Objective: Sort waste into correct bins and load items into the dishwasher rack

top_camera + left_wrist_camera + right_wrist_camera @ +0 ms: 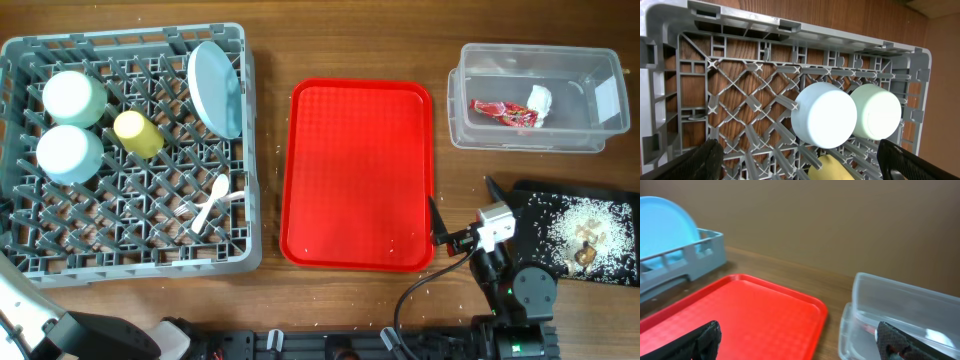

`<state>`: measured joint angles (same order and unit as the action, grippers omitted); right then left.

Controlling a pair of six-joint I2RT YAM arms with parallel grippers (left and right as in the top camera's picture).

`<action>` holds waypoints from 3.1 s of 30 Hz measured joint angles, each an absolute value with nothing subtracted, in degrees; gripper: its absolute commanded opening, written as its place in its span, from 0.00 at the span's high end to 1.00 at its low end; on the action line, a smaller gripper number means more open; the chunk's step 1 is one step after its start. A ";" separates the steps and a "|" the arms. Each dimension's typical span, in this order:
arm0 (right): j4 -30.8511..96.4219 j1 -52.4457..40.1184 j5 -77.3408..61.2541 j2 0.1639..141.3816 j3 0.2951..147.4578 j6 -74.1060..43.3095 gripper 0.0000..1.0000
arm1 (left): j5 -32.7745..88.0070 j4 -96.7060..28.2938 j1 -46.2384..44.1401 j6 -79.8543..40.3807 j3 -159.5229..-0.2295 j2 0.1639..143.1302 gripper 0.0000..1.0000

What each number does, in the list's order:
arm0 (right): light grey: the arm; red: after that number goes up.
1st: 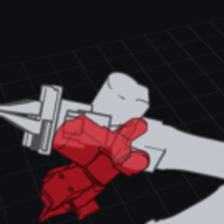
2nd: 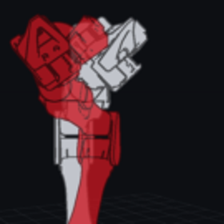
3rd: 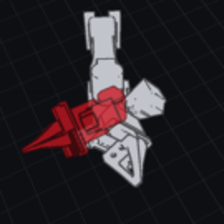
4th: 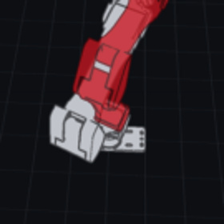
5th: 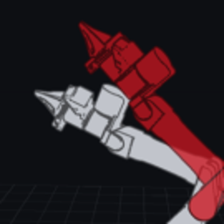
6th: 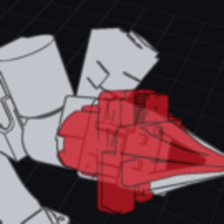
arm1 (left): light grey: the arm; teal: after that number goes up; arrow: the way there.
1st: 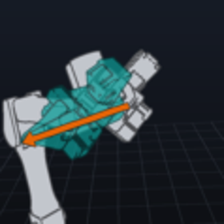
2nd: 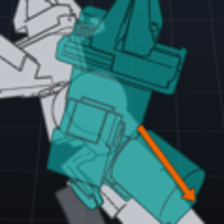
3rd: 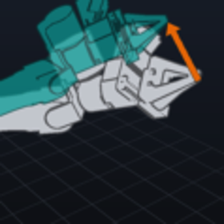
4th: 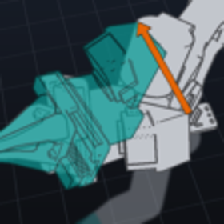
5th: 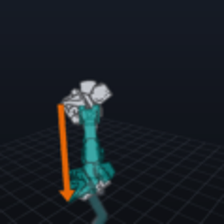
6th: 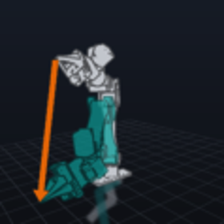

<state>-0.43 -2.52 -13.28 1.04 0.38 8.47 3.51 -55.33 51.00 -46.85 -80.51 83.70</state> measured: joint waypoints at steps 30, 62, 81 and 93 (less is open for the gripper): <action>-0.03 -2.50 -4.64 0.99 0.36 6.68 0.00 | -0.80 -42.78 30.70 -42.15 -52.14 65.17 0.00; 0.05 -2.50 -4.43 0.99 0.36 6.70 0.00 | -5.93 2.37 -4.78 -19.51 -4.03 0.69 0.00; 0.05 -2.50 -4.43 0.99 0.36 6.70 0.00 | -1.56 -3.97 -2.28 -12.03 -0.49 0.58 0.00; 0.05 -2.50 -4.43 0.99 0.36 6.70 0.00 | -1.56 -3.97 -2.28 -12.03 -0.49 0.58 0.00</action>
<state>0.05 -2.50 -4.43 0.99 0.36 6.70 -1.56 -3.97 -2.28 -12.03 -0.49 0.58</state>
